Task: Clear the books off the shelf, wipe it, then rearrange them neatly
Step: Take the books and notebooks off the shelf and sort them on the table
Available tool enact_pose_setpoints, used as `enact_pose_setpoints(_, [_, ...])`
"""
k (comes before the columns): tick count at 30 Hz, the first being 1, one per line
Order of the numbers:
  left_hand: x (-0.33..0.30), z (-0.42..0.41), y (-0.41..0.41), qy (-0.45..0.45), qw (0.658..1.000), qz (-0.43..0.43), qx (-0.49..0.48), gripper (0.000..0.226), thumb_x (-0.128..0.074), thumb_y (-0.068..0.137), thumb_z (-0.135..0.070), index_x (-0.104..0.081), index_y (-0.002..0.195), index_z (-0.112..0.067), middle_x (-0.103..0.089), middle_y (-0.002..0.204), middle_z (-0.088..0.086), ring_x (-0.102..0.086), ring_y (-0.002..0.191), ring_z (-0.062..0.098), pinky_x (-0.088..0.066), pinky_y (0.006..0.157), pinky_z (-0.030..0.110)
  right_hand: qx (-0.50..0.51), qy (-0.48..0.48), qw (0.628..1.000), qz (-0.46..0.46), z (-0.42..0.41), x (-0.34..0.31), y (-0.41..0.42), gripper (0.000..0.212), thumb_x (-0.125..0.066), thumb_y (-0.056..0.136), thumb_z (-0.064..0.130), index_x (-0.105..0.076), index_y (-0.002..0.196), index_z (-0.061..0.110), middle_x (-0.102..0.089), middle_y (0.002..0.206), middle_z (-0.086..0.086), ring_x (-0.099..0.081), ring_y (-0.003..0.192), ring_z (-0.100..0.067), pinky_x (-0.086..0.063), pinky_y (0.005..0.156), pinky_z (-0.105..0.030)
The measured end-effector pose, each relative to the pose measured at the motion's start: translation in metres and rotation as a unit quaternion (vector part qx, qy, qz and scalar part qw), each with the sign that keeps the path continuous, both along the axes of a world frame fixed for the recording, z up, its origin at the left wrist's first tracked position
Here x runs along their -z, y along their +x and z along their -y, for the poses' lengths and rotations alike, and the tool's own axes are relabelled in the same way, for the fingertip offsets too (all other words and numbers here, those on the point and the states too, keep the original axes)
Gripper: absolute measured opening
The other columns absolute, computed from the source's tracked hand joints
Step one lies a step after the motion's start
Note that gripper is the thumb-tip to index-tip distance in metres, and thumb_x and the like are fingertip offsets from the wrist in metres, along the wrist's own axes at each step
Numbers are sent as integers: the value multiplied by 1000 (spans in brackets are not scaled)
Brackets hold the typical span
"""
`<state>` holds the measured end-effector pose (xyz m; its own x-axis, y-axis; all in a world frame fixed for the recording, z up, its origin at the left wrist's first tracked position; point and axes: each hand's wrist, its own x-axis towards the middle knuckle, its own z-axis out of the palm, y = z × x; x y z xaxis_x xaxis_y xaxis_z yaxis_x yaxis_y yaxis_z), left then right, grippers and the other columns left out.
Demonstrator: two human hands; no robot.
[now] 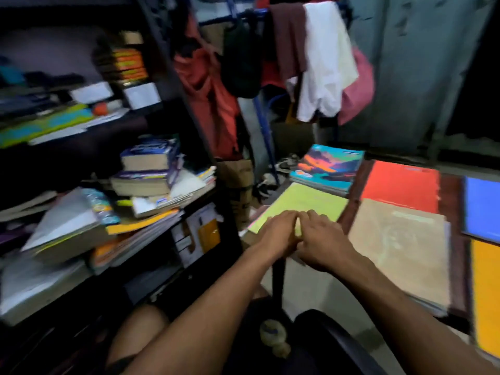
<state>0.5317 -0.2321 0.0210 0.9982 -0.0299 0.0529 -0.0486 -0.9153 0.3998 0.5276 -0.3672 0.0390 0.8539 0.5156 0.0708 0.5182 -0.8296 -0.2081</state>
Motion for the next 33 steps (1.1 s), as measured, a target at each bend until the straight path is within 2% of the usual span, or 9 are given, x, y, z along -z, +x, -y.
enact_pose_setpoints(5, [-23, -112, -83, -152, 971, 92, -161, 48, -59, 84, -59, -67, 119, -28, -72, 113, -3, -69, 101, 13, -57, 88, 39, -151, 214, 963, -59, -86, -16, -36, 51, -67, 88, 24, -50, 135, 17, -53, 123, -9, -51, 121, -27, -40, 102, -37])
enact_pose_setpoints(9, [-29, -193, -194, -164, 924, 166, -303, 28, -75, 90, -34, -69, 115, -22, -73, 103, -3, -69, 90, 13, -56, 84, 29, -270, 197, 936, -113, -166, -16, -86, 52, -71, 89, 26, -51, 136, 16, -56, 130, -10, -53, 123, -25, -43, 103, -37])
enact_pose_setpoints(12, [-21, -230, -288, -150, 885, 187, -400, 20, -74, 91, -31, -69, 110, -27, -73, 97, -7, -70, 85, 11, -56, 83, 29, -350, 166, 911, -139, -225, -13, -137, 48, -72, 89, 30, -53, 130, 16, -59, 127, -9, -56, 121, -25, -45, 101, -36])
enact_pose_setpoints(18, [10, -270, -447, 104, 812, 216, -532, 43, -58, 81, -53, -68, 117, -31, -67, 115, -6, -62, 106, 23, -51, 92, 41, -448, 113, 866, -192, -296, -13, -237, 57, -68, 94, 32, -44, 144, 22, -54, 130, -3, -53, 124, -18, -41, 98, -27])
enact_pose_setpoints(22, [32, -296, -528, 190, 768, 199, -578, 75, -58, 69, -72, -64, 130, -30, -58, 136, -2, -53, 125, 24, -42, 103, 42, -467, 85, 849, -232, -331, -5, -278, 61, -69, 93, 38, -41, 145, 21, -56, 132, -4, -56, 118, -19, -43, 90, -27])
enact_pose_setpoints(24, [38, -305, -550, 103, 725, 234, -640, 82, -55, 70, -78, -64, 130, -24, -52, 141, 4, -48, 129, 25, -38, 109, 43, -460, 94, 845, -256, -348, 0, -293, 63, -69, 92, 45, -41, 142, 21, -60, 126, -4, -60, 111, -19, -43, 83, -27])
enact_pose_setpoints(26, [36, -311, -559, -66, 641, 315, -697, 78, -52, 75, -77, -65, 125, -19, -52, 135, 6, -49, 128, 27, -38, 108, 39, -443, 112, 839, -295, -367, 2, -306, 60, -68, 91, 50, -43, 138, 20, -63, 121, -1, -61, 104, -18, -44, 79, -28])
enact_pose_setpoints(30, [18, -322, -556, -460, 470, 395, -642, 37, -63, 95, -53, -64, 107, -18, -71, 113, 6, -68, 110, 27, -58, 79, 39, -369, 167, 808, -428, -407, 10, -322, 56, -68, 89, 56, -50, 128, 20, -62, 125, 1, -62, 109, -18, -52, 97, -41])
enact_pose_setpoints(33, [12, -331, -556, -494, 453, 376, -640, 37, -76, 89, -44, -63, 108, -15, -73, 114, 11, -72, 102, 27, -61, 66, 35, -346, 180, 794, -466, -420, 17, -327, 55, -69, 89, 54, -50, 127, 19, -61, 127, -1, -61, 112, -22, -52, 101, -48])
